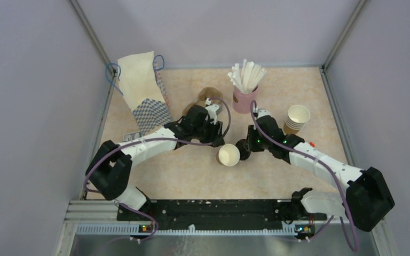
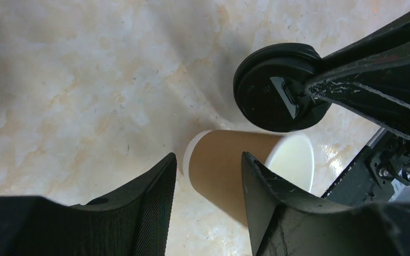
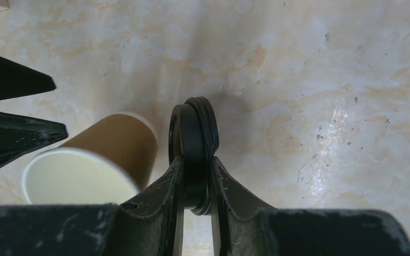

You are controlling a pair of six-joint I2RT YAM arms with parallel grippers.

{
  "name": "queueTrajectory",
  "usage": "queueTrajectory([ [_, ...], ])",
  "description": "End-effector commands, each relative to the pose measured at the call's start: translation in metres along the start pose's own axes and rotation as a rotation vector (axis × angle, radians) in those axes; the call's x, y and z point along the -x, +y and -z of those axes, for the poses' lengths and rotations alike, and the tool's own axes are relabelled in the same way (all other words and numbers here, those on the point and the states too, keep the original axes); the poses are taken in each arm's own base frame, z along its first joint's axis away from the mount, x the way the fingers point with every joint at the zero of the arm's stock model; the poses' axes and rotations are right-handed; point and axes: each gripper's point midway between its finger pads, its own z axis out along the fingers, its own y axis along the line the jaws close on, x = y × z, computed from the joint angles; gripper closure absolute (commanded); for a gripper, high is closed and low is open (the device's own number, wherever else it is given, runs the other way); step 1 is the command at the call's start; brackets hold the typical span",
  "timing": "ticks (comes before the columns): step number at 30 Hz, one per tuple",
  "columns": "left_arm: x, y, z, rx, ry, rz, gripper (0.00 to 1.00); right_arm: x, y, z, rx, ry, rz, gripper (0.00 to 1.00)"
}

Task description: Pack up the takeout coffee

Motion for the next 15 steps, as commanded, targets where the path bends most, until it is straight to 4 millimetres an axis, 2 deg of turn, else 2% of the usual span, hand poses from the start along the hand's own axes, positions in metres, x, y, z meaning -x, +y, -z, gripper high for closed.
queueTrajectory([
  [1, 0.013, -0.002, 0.022, 0.028, -0.062, -0.024, 0.46, 0.018, -0.001, 0.008, -0.037, -0.063, 0.003, 0.85],
  [3, 0.017, -0.002, 0.028, 0.038, -0.083, -0.022, 0.45, 0.026, -0.014, 0.020, -0.105, -0.097, 0.032, 0.84],
  [5, 0.021, 0.000, 0.032, 0.058, -0.096, -0.023, 0.45, 0.037, -0.016, 0.033, -0.116, -0.139, 0.041, 0.84],
  [10, 0.019, 0.009, 0.034, 0.104, -0.085, -0.023, 0.45, 0.049, -0.003, 0.045, -0.057, -0.174, 0.031, 0.85],
  [15, 0.027, 0.004, 0.041, 0.092, -0.117, -0.034, 0.45, 0.060, 0.010, 0.059, 0.016, -0.219, 0.024, 0.85],
])
